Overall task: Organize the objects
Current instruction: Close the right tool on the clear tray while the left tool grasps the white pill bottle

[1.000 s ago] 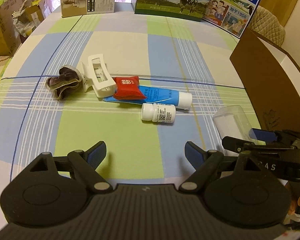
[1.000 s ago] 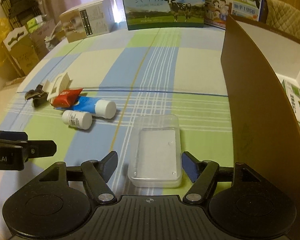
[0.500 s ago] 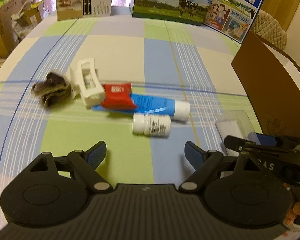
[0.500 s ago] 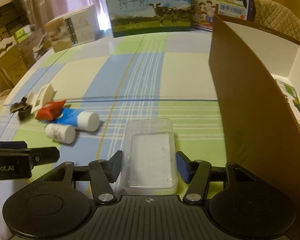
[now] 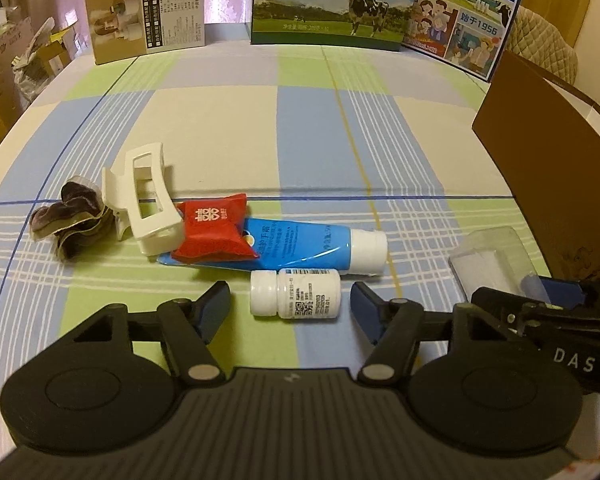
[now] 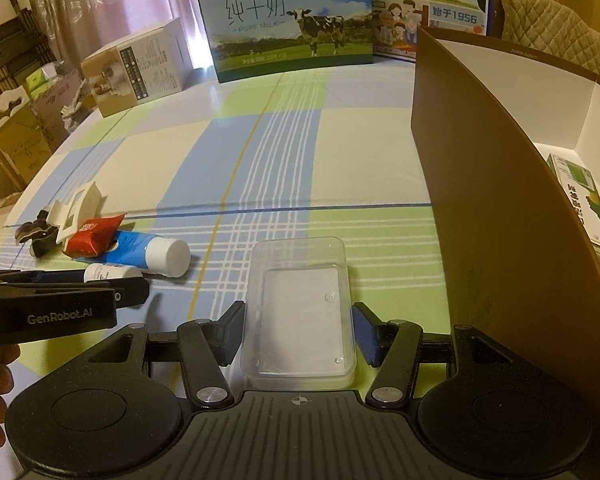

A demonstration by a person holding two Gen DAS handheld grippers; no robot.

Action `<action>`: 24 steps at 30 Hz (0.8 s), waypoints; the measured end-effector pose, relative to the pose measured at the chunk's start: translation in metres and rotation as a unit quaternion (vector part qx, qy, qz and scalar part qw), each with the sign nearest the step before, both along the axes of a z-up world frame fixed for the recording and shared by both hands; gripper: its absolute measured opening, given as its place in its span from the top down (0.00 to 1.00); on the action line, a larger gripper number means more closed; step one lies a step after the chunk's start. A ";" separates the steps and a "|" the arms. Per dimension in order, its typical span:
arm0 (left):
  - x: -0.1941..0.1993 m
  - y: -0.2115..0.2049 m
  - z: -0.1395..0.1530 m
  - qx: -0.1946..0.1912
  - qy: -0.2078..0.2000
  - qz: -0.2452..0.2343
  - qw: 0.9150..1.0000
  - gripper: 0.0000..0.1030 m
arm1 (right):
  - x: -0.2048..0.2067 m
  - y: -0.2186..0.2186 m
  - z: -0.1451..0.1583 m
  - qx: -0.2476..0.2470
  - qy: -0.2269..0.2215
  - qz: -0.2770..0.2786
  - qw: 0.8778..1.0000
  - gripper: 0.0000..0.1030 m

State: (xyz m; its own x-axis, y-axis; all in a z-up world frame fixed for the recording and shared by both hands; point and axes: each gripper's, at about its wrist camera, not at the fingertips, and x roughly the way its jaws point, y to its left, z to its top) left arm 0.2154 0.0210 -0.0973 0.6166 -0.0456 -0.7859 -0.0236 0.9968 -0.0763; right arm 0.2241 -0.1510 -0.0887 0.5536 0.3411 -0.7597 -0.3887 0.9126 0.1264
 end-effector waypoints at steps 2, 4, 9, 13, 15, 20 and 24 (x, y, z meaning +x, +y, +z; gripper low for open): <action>0.001 0.000 -0.001 0.002 -0.001 -0.004 1.000 0.45 | 0.000 0.000 0.000 0.000 0.000 0.000 1.000 0.48; 0.001 -0.001 -0.001 0.005 -0.003 -0.004 1.000 0.50 | 0.000 0.000 0.000 0.001 0.000 0.001 1.000 0.48; 0.000 0.000 0.000 0.002 -0.003 -0.006 1.000 0.59 | 0.001 0.000 0.000 -0.001 -0.001 0.002 1.000 0.48; -0.001 -0.002 0.001 0.006 0.002 -0.013 1.000 0.59 | 0.001 0.000 0.000 0.001 0.002 -0.002 1.000 0.48; -0.002 -0.001 0.002 0.003 0.008 -0.011 1.000 0.59 | 0.001 0.000 -0.001 0.000 0.000 -0.003 1.000 0.48; -0.012 0.000 0.004 0.000 0.025 -0.009 1.000 0.59 | 0.004 0.001 -0.002 -0.003 -0.003 -0.007 1.000 0.47; -0.019 0.000 0.006 -0.002 0.034 -0.012 0.999 0.59 | 0.004 0.004 -0.004 -0.010 -0.008 -0.003 1.000 0.47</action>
